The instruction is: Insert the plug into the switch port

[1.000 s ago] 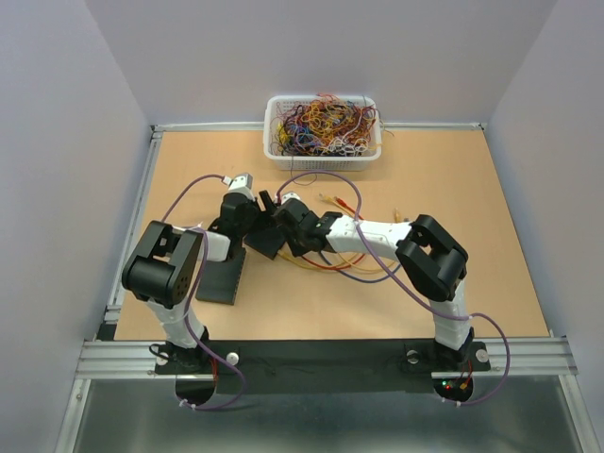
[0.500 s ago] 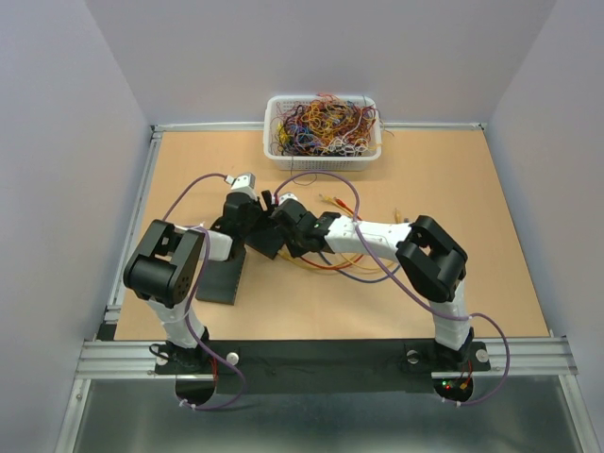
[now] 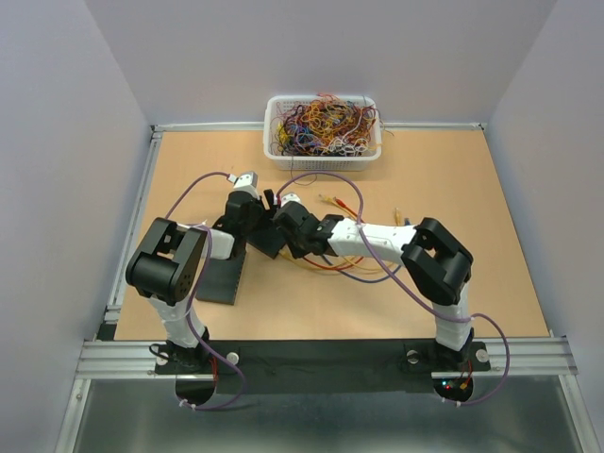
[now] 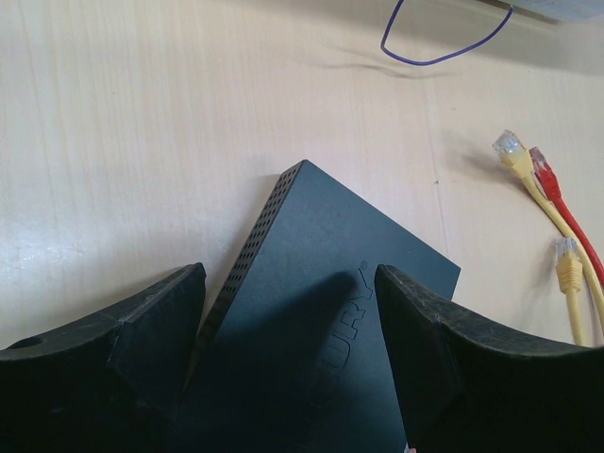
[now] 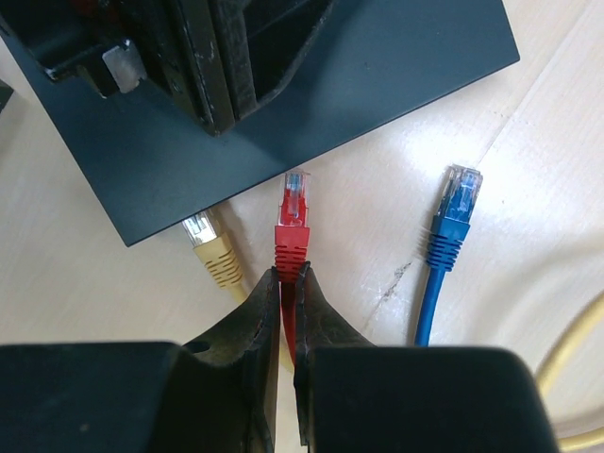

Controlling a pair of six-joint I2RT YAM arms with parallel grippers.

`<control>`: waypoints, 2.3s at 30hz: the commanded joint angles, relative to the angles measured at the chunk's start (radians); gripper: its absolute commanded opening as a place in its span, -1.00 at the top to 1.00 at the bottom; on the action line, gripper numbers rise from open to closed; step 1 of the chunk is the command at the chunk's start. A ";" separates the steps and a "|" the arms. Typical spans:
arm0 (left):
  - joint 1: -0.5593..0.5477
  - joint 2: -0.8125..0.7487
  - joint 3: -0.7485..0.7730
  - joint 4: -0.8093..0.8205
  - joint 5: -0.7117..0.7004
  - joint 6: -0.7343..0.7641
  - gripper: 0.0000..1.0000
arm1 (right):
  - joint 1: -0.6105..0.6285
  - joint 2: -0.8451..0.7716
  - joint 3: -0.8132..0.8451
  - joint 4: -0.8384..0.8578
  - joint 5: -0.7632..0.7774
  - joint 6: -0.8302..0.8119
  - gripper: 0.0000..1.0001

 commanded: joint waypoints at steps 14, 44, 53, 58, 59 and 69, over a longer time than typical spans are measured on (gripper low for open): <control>-0.020 0.027 0.009 -0.047 0.049 -0.005 -0.65 | 0.007 -0.009 0.014 0.060 0.047 -0.015 0.99; -0.018 0.038 0.014 -0.021 0.116 0.023 -0.64 | 0.007 0.011 -0.016 0.116 0.014 -0.125 0.99; -0.018 0.038 0.000 0.017 0.179 0.044 -0.63 | 0.009 -0.021 -0.076 0.203 -0.019 -0.237 0.99; -0.017 0.042 -0.003 0.034 0.233 0.066 -0.63 | 0.009 -0.048 -0.148 0.248 -0.031 -0.314 0.99; -0.017 0.042 -0.003 0.039 0.237 0.067 -0.62 | 0.007 -0.055 -0.157 0.254 -0.031 -0.326 0.99; -0.018 0.045 -0.003 0.047 0.266 0.075 -0.59 | 0.003 -0.102 -0.231 0.307 0.007 -0.433 0.99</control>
